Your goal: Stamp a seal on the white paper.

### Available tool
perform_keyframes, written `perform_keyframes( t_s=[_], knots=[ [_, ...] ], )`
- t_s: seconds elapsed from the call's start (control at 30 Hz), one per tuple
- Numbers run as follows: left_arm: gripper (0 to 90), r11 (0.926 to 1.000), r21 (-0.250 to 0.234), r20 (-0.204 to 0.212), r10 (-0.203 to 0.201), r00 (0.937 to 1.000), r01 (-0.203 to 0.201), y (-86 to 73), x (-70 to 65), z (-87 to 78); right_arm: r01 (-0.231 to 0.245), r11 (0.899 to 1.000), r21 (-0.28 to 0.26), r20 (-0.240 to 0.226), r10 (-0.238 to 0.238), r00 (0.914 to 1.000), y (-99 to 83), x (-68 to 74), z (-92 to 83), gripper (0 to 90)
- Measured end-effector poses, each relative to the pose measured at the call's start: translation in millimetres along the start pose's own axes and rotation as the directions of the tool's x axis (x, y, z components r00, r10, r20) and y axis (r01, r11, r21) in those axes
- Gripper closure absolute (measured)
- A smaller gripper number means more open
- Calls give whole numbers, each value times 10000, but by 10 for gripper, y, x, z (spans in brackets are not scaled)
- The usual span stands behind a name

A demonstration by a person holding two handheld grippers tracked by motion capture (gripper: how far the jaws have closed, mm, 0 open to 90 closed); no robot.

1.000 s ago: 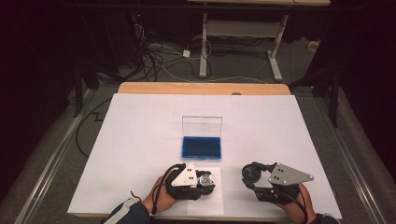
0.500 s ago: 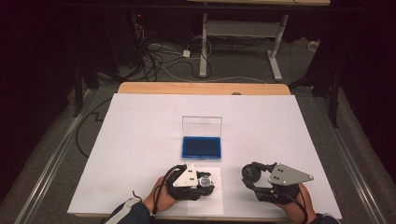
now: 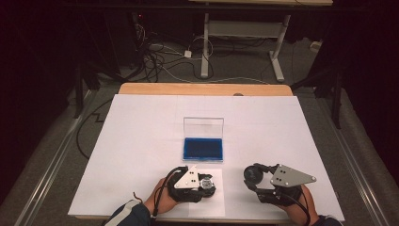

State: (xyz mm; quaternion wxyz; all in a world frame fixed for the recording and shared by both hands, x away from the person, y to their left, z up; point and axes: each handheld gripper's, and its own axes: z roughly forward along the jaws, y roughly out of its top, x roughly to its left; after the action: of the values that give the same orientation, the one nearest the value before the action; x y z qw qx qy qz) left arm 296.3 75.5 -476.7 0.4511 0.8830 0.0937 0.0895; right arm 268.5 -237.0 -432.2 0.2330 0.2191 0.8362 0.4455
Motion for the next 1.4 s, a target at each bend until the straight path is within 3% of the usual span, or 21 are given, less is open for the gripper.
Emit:
perform_keyframes(
  t_s=[0.73,0.93,1.17,1.4],
  knots=[
    [543,9998,-92,79,-191,9998,192,-7,6,11,9,10000,20,-25,-9,10000,2,1,1,380],
    [543,10000,-23,56,-17,10000,18,13,10,-7,11,10000,-16,-12,-11,10000,6,-3,-7,381],
    [542,9966,-818,-512,-3,9987,-39,149,68,-222,7,10000,-75,58,-7,10000,9,-8,-24,380],
    [542,9935,-1107,-814,185,9965,-275,232,51,-353,6,10000,-98,91,-5,10000,13,-7,-32,380]
  ],
)
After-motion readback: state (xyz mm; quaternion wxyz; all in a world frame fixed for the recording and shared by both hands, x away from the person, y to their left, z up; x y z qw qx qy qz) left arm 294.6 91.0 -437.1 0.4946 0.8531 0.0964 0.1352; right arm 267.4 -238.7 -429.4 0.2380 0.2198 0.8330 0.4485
